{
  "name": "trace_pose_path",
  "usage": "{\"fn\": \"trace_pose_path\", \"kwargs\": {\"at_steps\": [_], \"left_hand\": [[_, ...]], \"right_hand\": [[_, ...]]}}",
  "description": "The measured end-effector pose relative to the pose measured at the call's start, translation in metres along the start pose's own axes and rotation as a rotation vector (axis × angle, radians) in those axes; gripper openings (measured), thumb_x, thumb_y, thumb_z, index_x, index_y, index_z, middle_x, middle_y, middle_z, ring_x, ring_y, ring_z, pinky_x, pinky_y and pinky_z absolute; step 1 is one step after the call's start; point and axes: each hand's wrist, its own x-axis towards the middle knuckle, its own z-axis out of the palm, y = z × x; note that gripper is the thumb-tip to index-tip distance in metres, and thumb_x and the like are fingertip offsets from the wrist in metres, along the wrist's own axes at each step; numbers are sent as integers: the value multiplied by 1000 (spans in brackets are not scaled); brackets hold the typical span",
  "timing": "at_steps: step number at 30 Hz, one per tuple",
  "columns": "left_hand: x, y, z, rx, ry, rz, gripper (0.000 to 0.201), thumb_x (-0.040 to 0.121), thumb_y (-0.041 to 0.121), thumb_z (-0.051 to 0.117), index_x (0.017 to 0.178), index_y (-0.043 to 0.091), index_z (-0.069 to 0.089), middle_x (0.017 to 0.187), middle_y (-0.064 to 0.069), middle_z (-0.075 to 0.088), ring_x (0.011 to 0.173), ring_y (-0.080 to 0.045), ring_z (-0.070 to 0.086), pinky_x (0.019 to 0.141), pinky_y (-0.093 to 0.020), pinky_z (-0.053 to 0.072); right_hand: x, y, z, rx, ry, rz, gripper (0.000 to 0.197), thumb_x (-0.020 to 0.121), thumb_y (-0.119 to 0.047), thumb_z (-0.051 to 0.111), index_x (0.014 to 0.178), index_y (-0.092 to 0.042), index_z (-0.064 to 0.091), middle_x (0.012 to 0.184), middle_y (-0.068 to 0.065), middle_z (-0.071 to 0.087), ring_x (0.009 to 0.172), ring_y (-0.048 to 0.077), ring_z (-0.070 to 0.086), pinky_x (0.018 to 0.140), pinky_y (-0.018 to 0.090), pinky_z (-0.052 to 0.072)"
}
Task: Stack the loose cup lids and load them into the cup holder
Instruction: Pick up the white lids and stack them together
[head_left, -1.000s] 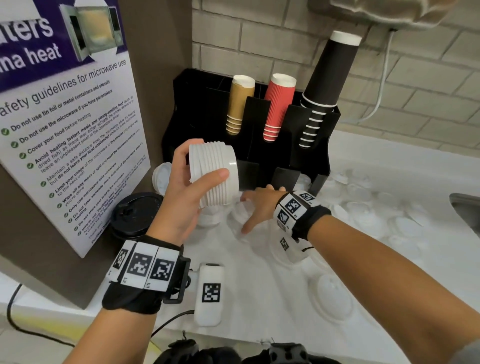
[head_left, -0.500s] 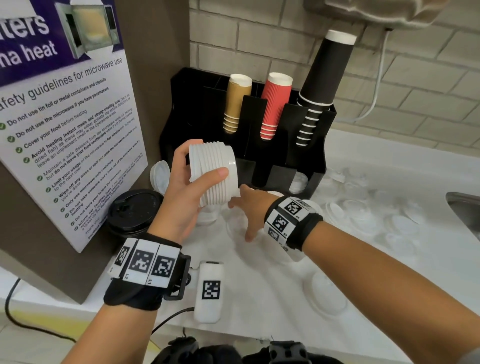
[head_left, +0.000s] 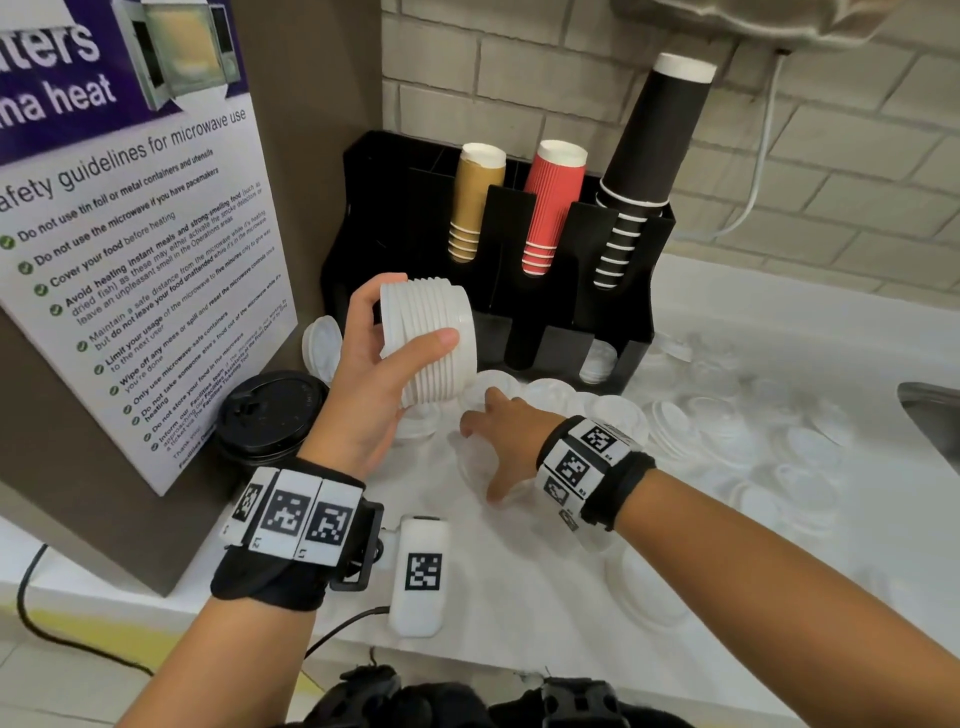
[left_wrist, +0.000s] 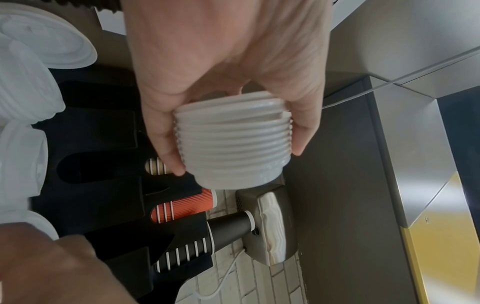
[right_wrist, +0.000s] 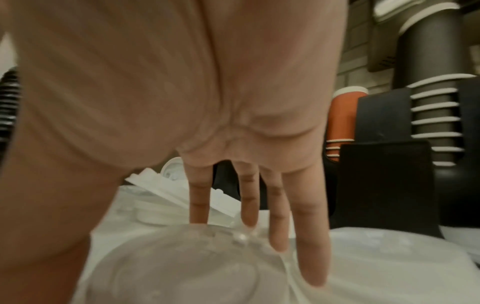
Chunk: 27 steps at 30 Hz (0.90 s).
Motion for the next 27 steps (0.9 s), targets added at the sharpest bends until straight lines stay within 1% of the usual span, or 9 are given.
{"fn": "trace_pose_path", "kwargs": {"at_steps": [4,7,9,11,13,16,20,23,27], "left_hand": [[2,-1,2,-17,-10,-6,58,72,21,68,123,35,44,116,10,56,105,-11,58,66,-23,54],[2,-3,2,-26,-12,-7,61,72,18,78,121,35,45,113,11,57,103,-10,59,66,-22,53],[1,-4,1,-29,-5,0,63,70,20,77,122,34,44,113,10,57,104,-11,58,67,-22,53],[1,-6,0,-30,2,-1,63,71,17,79,121,34,44,114,9,57,107,-13,58,71,-24,54],[2,-7,0,-16,3,-6,58,71,19,70,121,34,45,115,8,56,109,-14,57,73,-26,54],[3,-12,1,-6,-31,-50,59,69,20,68,122,34,45,118,6,56,109,-15,57,72,-27,54],[3,-20,1,6,-120,-105,59,69,20,70,122,36,47,118,5,55,107,-13,58,68,-25,54],[3,-24,1,12,-150,-123,68,62,29,78,123,37,48,121,2,56,109,-14,59,69,-27,54],[5,-25,3,7,-146,-129,73,57,37,77,124,38,48,123,2,55,110,-16,58,69,-26,54]], "right_hand": [[-4,7,3,119,36,-33,75,70,-30,82,134,-28,41,123,5,34,98,25,51,76,34,49],[-10,13,-3,278,134,-59,67,70,-32,80,128,-31,44,115,2,36,100,24,51,86,39,51],[-18,23,-11,432,233,-93,63,71,-31,78,125,-31,45,115,2,38,105,23,50,91,37,49],[-30,34,-19,640,364,-153,57,73,-25,77,122,-30,48,116,3,45,108,21,50,92,31,49],[-44,38,-24,978,469,-226,53,74,-18,75,119,-31,50,115,3,51,104,20,57,84,25,52],[-62,32,-23,1321,549,-345,57,71,-22,68,123,-35,50,122,6,54,103,22,62,82,35,56],[-68,20,-20,1275,595,-450,61,71,-26,66,128,-34,48,127,3,53,110,18,57,89,39,52],[-68,16,-18,1249,612,-462,60,71,-26,67,128,-31,47,128,5,52,113,20,55,96,40,49],[-67,13,-17,1251,651,-456,60,72,-23,68,128,-25,46,128,4,52,115,20,54,99,39,47]]}}
